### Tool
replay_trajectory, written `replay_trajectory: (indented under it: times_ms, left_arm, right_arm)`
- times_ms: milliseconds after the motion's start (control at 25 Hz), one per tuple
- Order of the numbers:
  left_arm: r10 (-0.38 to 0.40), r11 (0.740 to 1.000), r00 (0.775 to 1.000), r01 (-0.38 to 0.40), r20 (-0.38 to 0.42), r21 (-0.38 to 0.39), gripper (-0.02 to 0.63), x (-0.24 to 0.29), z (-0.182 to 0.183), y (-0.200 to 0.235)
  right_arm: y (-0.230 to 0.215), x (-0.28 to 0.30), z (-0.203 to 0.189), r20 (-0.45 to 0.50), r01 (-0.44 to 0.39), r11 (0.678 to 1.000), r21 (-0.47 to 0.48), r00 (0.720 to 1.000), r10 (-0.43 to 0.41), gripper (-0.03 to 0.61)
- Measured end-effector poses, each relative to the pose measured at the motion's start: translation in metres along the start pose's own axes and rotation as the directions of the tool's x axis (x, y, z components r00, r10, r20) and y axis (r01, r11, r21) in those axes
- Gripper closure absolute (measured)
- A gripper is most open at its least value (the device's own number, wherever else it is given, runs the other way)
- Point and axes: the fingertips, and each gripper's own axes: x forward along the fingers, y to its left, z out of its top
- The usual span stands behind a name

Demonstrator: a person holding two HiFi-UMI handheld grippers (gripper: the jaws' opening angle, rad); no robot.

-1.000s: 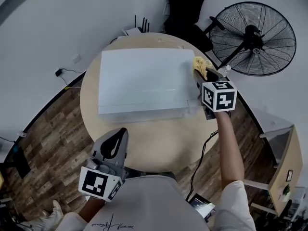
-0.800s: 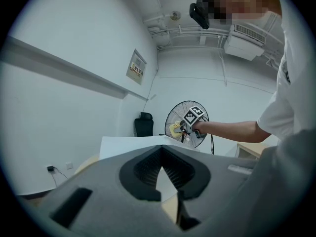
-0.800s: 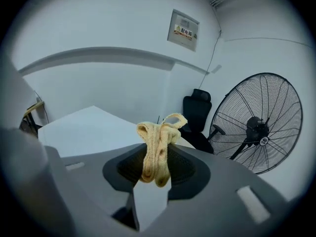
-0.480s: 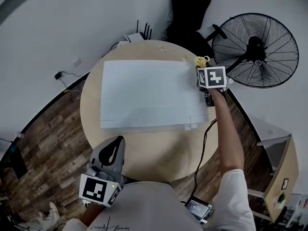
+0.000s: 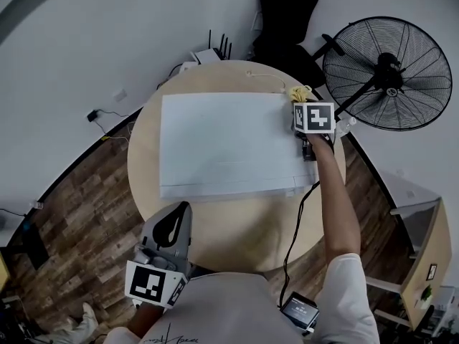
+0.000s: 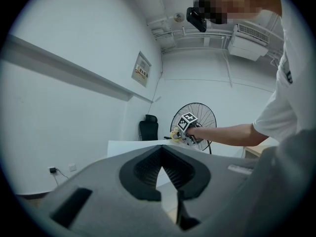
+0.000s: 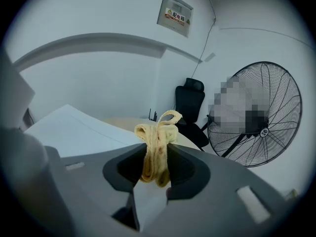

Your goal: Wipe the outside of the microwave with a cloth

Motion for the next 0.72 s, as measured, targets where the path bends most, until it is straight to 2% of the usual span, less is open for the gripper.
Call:
replay_trajectory:
  times_ms: [160, 480, 720]
  left_arm:
    - [-0.010, 1.000, 1.000, 0.010, -0.004, -0.004, 0.621, -0.003, -0.002, 0.000]
    - [-0.015, 1.000, 1.000, 0.015, 0.004, -0.024, 0.621, -0.013, -0.005, 0.004]
    - [-0.016, 0.999, 1.000, 0.016, 0.015, -0.028, 0.621, -0.024, -0.006, 0.004]
  right_arm:
    - [0.006, 0.000, 0.000, 0.002, -0.016, 0.999, 0.035, 1.000, 0.016, 0.449]
    - [0.023, -0.005, 0.000, 0.001, -0.011, 1.000, 0.019, 1.000, 0.011, 0.449]
    - [0.051, -0.011, 0.002, 0.010, -0.052, 0.999, 0.013, 0.999, 0.052, 0.449]
